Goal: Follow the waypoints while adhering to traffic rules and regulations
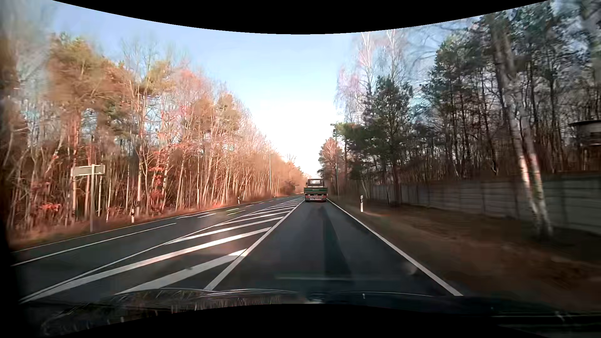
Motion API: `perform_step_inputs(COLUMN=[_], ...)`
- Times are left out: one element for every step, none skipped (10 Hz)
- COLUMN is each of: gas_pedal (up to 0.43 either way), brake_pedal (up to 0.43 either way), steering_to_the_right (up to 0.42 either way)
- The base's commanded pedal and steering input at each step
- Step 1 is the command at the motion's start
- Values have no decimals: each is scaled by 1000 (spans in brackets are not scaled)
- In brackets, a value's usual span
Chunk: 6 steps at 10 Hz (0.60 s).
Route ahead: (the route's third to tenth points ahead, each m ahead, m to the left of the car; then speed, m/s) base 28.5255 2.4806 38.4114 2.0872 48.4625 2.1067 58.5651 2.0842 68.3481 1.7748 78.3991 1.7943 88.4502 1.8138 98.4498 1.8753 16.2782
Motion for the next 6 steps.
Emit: perform_step_inputs(gas_pedal=[157,157,157,157,157,157], brake_pedal=[0,0,0,0,0,0], steering_to_the_right=[-1,-1,-1,-1,-1,-2])
